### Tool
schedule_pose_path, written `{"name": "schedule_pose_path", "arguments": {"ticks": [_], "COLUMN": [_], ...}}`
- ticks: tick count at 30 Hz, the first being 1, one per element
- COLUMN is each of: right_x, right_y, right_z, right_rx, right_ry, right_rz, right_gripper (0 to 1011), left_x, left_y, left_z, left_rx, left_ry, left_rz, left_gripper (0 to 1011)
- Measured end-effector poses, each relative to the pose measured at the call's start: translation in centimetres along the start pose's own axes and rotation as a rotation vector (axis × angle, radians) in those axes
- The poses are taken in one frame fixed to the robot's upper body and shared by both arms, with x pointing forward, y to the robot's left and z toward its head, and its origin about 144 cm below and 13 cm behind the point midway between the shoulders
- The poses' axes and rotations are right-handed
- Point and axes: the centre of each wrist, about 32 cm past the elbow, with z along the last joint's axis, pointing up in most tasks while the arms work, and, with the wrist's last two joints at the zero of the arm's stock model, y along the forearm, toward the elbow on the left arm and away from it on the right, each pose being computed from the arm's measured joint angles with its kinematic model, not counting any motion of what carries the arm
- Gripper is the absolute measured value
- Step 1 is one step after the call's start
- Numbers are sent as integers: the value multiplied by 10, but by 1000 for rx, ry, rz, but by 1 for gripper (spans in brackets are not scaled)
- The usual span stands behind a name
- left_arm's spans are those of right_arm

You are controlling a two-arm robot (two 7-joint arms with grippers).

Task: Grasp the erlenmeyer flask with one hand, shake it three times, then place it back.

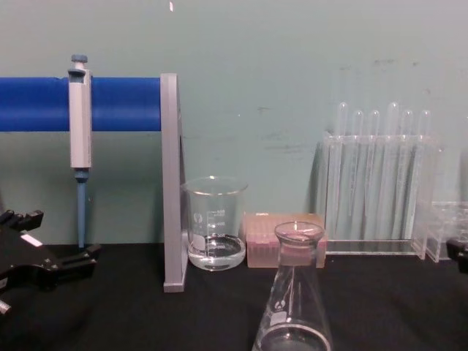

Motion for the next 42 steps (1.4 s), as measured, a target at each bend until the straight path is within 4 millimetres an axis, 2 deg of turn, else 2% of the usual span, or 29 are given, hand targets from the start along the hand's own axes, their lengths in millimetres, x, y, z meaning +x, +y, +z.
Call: {"name": "schedule_pose_path", "arguments": {"ticks": [13,21,32,42], "right_x": [7,-2,-19,-30], "right_y": [-15,-17,-10,10], "right_z": [11,13,17,18], "right_rx": [-12,-3,11,22], "right_ry": [145,169,179,172], "right_rz": [200,305,410,486], "right_gripper": [1002,1003,1002,1002], "left_x": [0,0,0,0], "left_y": [0,0,0,0], "left_z": [0,0,0,0], "left_rx": [0,0,0,0], "left_ry": [0,0,0,0], "left_rz": [0,0,0,0], "left_gripper": [1001,1001,1001,1001]}}
